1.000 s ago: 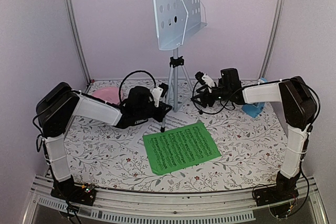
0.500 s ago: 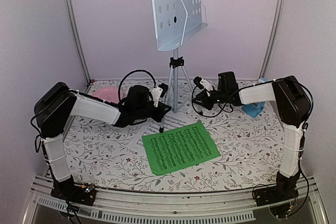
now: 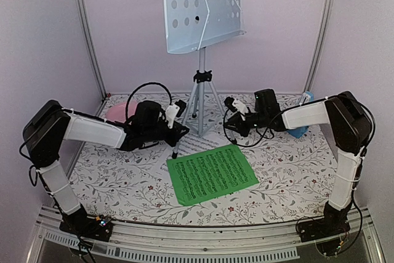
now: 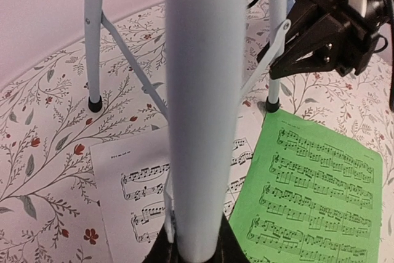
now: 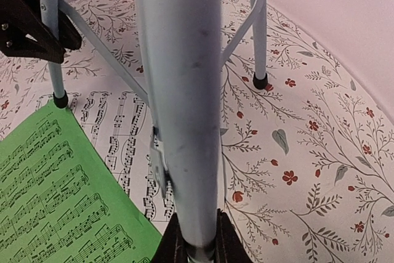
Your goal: Set up the instrument practice props
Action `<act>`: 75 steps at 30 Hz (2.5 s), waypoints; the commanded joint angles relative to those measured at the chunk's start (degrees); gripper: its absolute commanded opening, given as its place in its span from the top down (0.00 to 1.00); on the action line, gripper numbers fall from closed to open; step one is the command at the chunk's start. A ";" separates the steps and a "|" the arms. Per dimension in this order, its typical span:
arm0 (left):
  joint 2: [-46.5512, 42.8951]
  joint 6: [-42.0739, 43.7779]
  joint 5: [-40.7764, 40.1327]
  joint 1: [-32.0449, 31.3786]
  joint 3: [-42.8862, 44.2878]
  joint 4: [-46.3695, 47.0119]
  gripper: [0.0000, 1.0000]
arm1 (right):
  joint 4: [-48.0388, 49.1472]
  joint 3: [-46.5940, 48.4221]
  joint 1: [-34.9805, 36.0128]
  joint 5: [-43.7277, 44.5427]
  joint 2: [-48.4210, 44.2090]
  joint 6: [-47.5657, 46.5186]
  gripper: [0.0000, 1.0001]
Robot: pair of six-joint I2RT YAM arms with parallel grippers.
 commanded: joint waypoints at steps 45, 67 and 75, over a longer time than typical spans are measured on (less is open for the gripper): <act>-14.71 11.75 -19.09 14.94 -13.53 -8.72 1.00 | -14.22 -13.41 -2.35 37.64 -12.64 10.47 1.00; -0.81 16.89 -18.47 14.85 -10.05 -6.25 1.00 | -12.81 -11.88 -1.43 37.71 -8.54 8.18 1.00; 4.21 19.37 -18.69 14.85 -3.64 -7.98 1.00 | -14.01 -7.20 -1.26 37.67 -6.42 6.67 1.00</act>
